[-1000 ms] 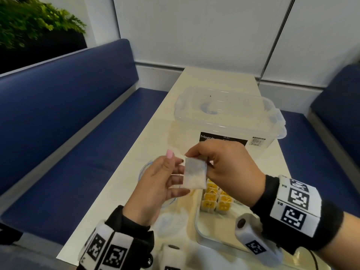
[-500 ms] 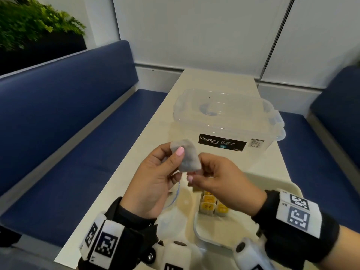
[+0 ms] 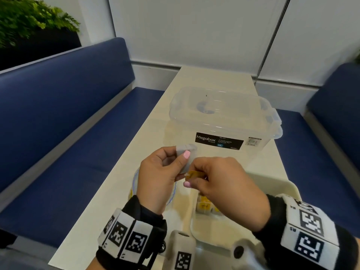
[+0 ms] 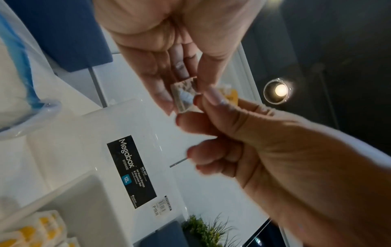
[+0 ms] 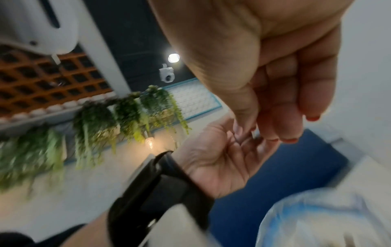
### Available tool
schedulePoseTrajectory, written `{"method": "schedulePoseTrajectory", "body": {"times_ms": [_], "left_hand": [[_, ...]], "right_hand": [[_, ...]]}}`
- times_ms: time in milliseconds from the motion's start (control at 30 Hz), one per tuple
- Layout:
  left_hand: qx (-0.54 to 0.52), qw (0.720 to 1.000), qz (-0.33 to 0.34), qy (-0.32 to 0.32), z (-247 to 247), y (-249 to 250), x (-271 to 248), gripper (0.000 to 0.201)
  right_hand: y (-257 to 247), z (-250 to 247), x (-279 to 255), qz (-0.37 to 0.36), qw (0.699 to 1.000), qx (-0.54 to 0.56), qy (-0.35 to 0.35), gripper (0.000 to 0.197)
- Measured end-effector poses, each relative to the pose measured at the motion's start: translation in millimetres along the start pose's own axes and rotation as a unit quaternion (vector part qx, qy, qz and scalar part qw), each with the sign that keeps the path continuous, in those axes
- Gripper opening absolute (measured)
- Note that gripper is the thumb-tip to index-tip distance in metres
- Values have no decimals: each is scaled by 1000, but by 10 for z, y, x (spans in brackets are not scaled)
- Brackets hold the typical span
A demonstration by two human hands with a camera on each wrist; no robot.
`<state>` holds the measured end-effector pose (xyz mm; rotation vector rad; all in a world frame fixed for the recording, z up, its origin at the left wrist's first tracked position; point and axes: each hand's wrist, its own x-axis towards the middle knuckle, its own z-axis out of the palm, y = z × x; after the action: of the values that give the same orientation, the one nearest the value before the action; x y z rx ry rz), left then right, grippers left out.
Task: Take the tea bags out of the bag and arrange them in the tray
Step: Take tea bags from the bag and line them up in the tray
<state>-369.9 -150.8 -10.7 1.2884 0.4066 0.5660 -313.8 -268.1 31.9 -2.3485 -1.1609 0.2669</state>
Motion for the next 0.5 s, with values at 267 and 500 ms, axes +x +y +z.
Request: {"method": "schedulePoseTrajectory", "body": {"times_ms": [267, 500], "left_hand": [[64, 997, 15, -52, 20, -25, -34, 16], [15, 996, -31, -88, 40, -28, -32, 26]], "right_hand": [[19, -348, 164, 3, 1000, -22, 22, 24], [146, -297, 198, 26, 998, 17, 55, 20]]}}
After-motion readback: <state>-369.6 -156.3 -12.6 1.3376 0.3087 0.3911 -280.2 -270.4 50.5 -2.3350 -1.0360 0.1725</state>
